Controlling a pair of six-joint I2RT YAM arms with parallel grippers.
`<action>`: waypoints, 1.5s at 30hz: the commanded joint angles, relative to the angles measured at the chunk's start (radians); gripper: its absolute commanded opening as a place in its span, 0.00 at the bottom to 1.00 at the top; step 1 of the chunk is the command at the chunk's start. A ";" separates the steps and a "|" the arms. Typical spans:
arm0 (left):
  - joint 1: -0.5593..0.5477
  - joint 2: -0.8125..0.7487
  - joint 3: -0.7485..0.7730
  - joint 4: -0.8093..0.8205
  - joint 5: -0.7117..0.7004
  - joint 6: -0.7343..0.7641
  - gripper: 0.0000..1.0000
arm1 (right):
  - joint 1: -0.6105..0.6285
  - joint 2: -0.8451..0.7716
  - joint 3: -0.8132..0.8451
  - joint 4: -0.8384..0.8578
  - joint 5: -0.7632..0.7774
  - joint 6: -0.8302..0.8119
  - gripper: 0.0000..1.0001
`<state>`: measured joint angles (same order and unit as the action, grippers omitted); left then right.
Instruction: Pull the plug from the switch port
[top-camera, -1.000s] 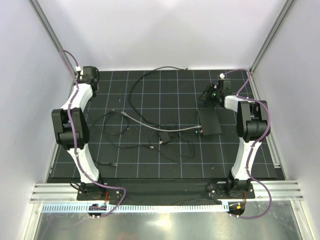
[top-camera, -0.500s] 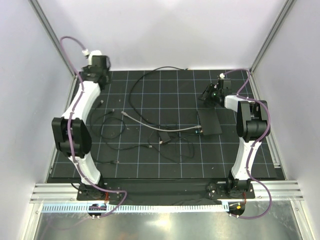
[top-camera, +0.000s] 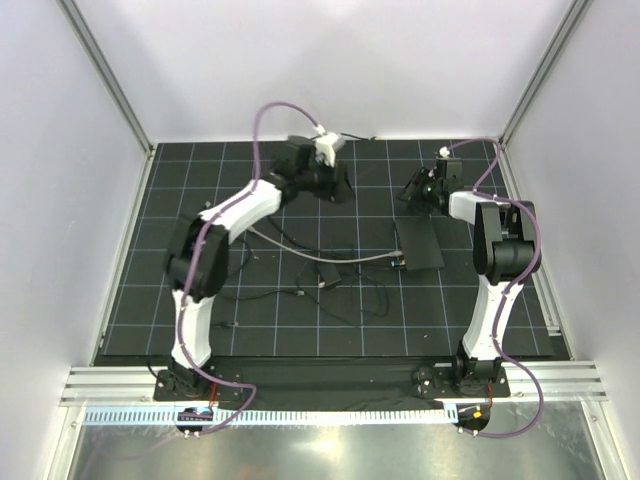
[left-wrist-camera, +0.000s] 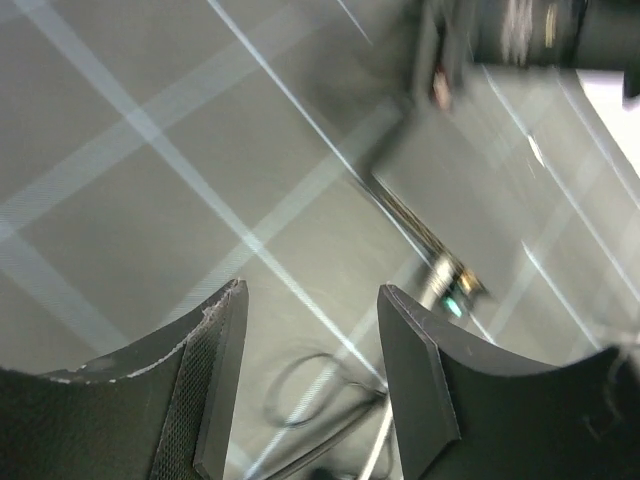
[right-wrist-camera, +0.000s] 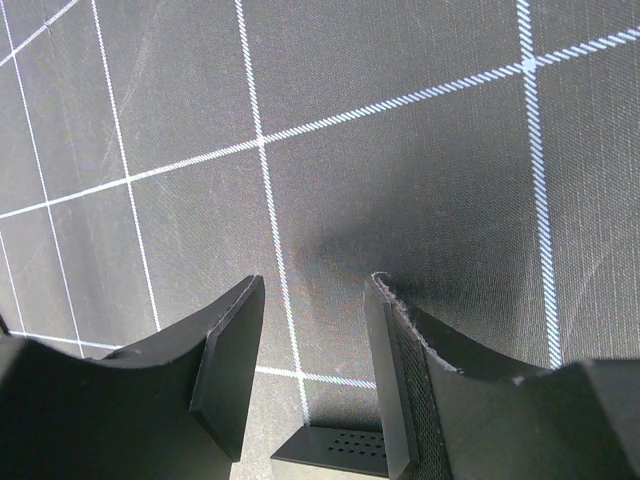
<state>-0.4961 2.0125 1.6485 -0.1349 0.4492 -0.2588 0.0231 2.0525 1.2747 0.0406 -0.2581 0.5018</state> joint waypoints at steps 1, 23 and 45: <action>-0.064 0.106 0.059 0.078 0.258 0.018 0.58 | 0.003 -0.006 -0.066 -0.091 0.069 -0.006 0.53; -0.216 0.373 0.158 0.158 0.350 -0.077 0.63 | 0.017 -0.597 -0.393 -0.343 0.396 0.004 0.56; -0.243 0.417 0.207 0.086 0.404 -0.062 0.62 | 0.041 -1.011 -0.810 -0.313 0.244 0.250 0.53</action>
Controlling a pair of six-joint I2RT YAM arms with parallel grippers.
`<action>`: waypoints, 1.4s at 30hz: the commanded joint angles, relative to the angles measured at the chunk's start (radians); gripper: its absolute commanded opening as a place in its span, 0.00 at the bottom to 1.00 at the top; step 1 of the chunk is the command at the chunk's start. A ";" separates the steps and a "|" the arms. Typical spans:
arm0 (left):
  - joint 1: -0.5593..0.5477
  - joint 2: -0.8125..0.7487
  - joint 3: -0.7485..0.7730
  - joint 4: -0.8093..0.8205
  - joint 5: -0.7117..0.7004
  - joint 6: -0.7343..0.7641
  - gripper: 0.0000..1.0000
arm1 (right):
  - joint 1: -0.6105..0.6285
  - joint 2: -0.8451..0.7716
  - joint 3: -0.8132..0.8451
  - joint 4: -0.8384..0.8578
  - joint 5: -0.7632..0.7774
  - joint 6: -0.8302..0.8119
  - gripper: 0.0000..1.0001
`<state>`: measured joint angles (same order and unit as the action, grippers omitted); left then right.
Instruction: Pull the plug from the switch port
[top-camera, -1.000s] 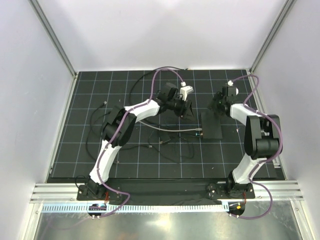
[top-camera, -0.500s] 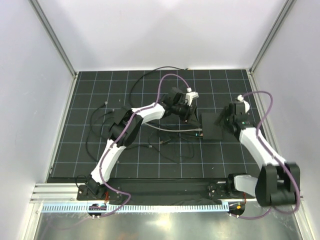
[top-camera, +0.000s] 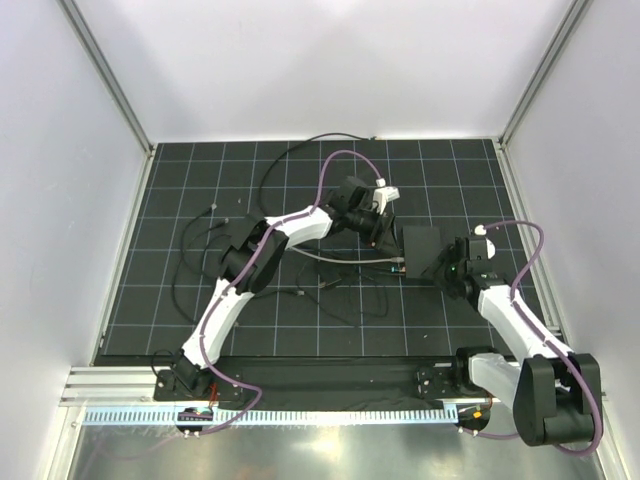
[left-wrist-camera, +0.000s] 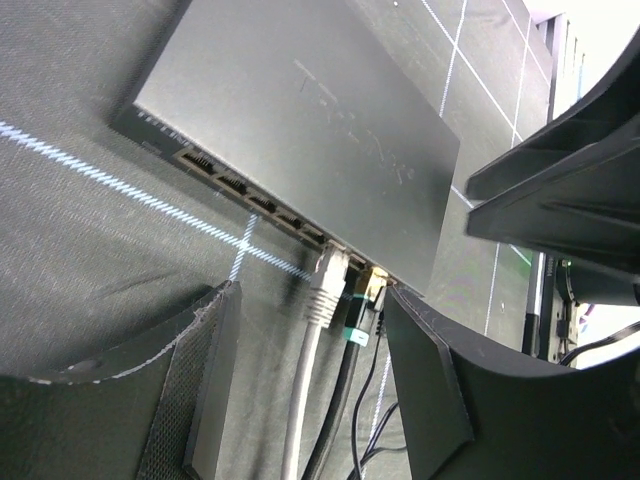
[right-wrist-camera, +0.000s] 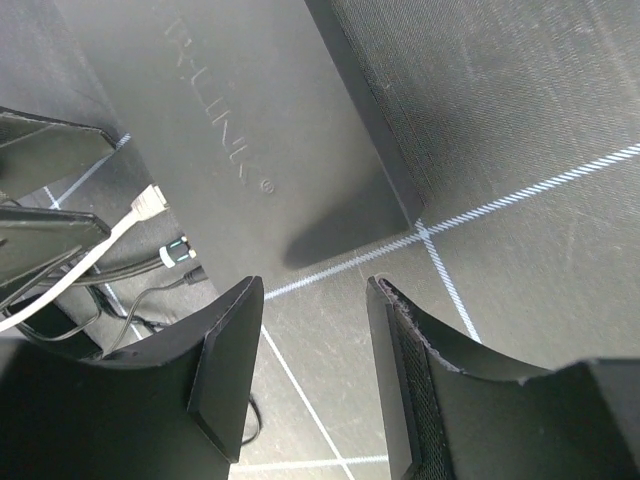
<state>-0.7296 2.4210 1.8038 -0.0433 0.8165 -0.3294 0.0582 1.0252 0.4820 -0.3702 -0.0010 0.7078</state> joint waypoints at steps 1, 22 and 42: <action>-0.010 0.019 0.058 -0.004 0.038 0.006 0.62 | 0.006 0.022 -0.022 0.117 -0.010 0.050 0.53; 0.052 0.151 0.201 -0.001 0.094 -0.132 0.59 | 0.003 0.346 0.185 0.300 0.087 -0.036 0.52; 0.056 0.225 0.259 -0.044 0.021 -0.316 0.49 | 0.005 0.392 0.368 0.174 0.162 -0.212 0.52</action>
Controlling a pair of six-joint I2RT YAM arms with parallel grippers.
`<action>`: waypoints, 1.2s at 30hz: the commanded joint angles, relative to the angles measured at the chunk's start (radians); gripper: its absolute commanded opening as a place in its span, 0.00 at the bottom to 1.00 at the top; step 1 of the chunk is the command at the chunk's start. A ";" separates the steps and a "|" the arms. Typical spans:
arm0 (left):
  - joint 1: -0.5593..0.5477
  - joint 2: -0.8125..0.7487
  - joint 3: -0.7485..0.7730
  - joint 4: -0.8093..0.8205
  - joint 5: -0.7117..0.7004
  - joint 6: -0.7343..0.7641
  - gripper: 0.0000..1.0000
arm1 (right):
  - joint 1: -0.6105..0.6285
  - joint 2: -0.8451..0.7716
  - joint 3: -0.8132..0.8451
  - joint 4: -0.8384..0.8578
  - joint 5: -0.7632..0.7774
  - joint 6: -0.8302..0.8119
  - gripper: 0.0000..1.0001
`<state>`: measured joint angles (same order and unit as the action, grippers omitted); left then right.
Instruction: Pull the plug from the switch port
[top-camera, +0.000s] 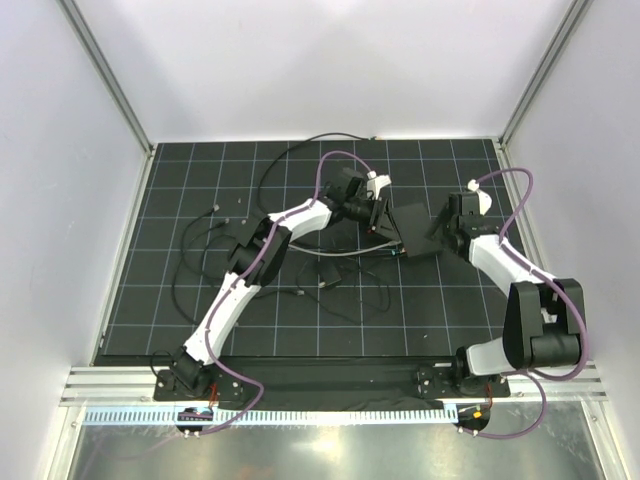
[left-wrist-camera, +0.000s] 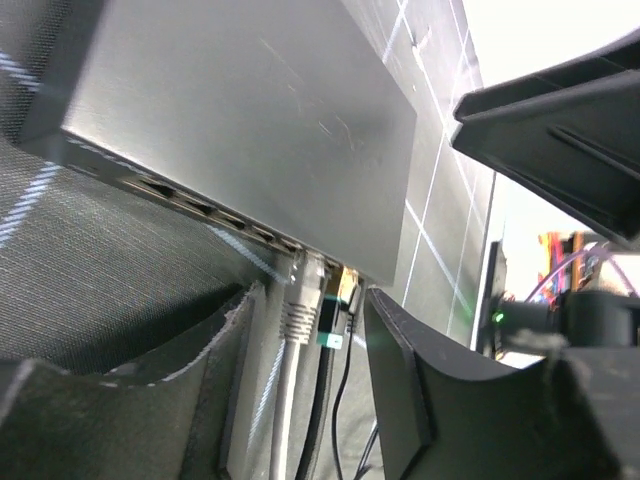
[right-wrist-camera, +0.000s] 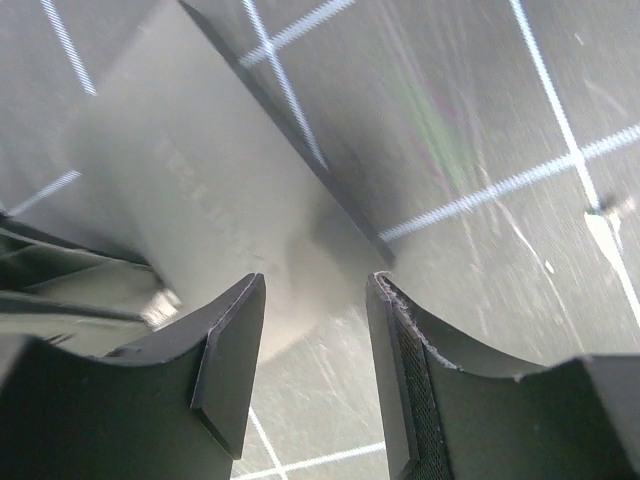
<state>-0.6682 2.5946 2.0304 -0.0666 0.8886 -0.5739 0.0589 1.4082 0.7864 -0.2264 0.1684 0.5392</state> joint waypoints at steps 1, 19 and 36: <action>-0.007 0.061 0.034 -0.012 -0.044 -0.096 0.48 | 0.002 0.035 0.071 0.041 -0.023 -0.038 0.53; -0.027 0.104 0.056 -0.028 -0.065 -0.127 0.34 | 0.005 0.248 0.039 0.265 -0.104 0.027 0.50; -0.027 0.117 0.065 -0.081 -0.034 -0.053 0.25 | 0.006 0.281 0.042 0.265 -0.090 0.028 0.50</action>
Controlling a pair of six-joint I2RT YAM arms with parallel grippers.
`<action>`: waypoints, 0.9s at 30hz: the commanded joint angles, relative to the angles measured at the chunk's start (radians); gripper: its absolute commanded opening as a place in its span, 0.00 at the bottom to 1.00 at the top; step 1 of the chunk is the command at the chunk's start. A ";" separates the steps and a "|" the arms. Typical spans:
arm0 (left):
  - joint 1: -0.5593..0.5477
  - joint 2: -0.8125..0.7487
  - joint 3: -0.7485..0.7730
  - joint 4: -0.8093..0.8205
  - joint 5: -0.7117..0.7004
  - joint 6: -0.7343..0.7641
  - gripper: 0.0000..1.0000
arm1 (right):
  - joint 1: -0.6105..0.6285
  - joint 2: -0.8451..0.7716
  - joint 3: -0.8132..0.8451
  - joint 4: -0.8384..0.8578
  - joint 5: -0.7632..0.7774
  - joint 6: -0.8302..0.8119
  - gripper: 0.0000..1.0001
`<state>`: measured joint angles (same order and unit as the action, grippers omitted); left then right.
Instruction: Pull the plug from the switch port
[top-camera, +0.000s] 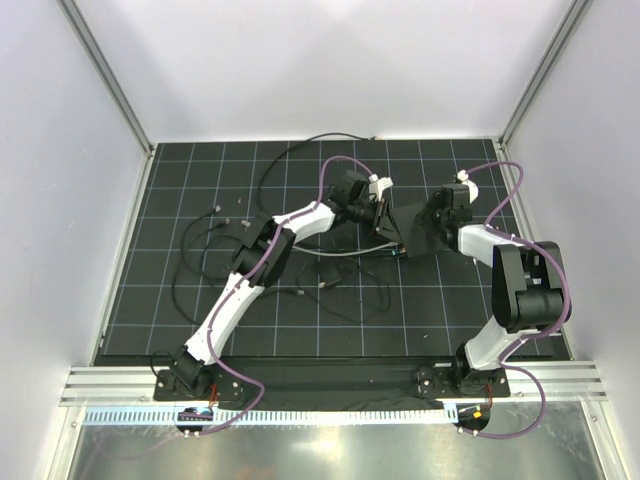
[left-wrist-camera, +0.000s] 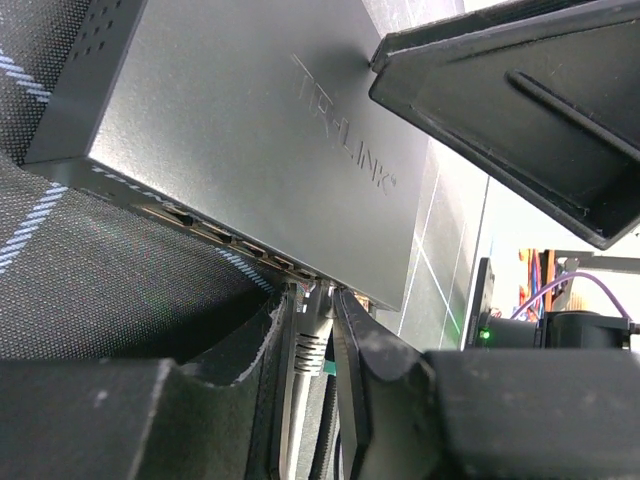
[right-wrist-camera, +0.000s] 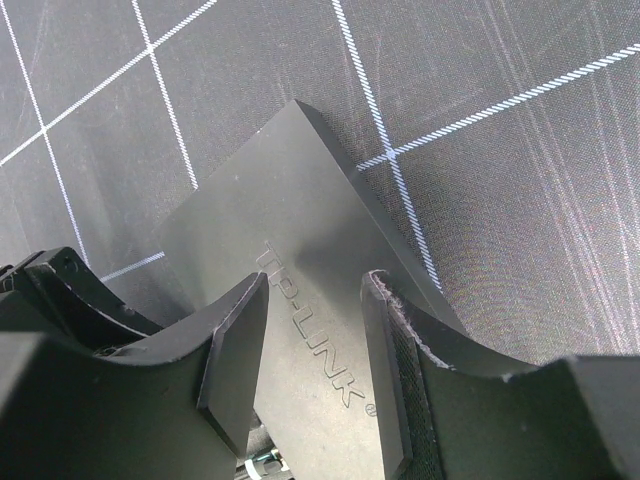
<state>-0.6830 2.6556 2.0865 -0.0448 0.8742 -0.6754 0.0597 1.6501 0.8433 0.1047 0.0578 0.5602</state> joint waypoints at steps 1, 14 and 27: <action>-0.012 0.059 0.010 -0.104 -0.020 0.050 0.24 | 0.006 0.039 -0.015 -0.065 0.022 0.010 0.50; -0.020 0.090 0.099 -0.300 -0.113 0.169 0.00 | 0.020 0.076 0.008 -0.085 0.063 0.018 0.50; 0.019 0.035 0.018 -0.413 -0.156 0.264 0.00 | 0.019 0.140 0.063 -0.146 0.060 0.033 0.50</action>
<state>-0.6899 2.6648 2.1986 -0.2745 0.8188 -0.4870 0.0757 1.7340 0.9283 0.1127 0.0940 0.5911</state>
